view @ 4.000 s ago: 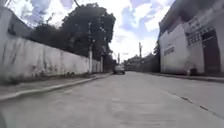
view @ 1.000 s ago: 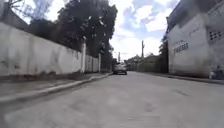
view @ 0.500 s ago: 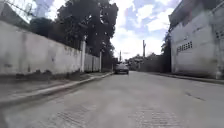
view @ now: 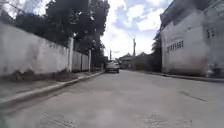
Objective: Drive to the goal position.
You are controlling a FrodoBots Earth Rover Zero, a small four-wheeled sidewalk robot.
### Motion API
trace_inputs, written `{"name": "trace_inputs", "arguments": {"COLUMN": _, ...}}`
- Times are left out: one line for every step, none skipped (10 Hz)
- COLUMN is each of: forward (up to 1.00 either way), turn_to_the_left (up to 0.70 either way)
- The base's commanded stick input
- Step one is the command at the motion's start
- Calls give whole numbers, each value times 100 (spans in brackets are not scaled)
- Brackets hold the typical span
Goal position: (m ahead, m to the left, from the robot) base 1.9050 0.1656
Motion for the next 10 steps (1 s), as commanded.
{"name": "trace_inputs", "arguments": {"forward": 70, "turn_to_the_left": 0}}
{"name": "trace_inputs", "arguments": {"forward": 70, "turn_to_the_left": 0}}
{"name": "trace_inputs", "arguments": {"forward": 70, "turn_to_the_left": -14}}
{"name": "trace_inputs", "arguments": {"forward": 70, "turn_to_the_left": -34}}
{"name": "trace_inputs", "arguments": {"forward": 70, "turn_to_the_left": -26}}
{"name": "trace_inputs", "arguments": {"forward": 70, "turn_to_the_left": -17}}
{"name": "trace_inputs", "arguments": {"forward": 70, "turn_to_the_left": -9}}
{"name": "trace_inputs", "arguments": {"forward": 70, "turn_to_the_left": 0}}
{"name": "trace_inputs", "arguments": {"forward": 70, "turn_to_the_left": 0}}
{"name": "trace_inputs", "arguments": {"forward": 70, "turn_to_the_left": 0}}
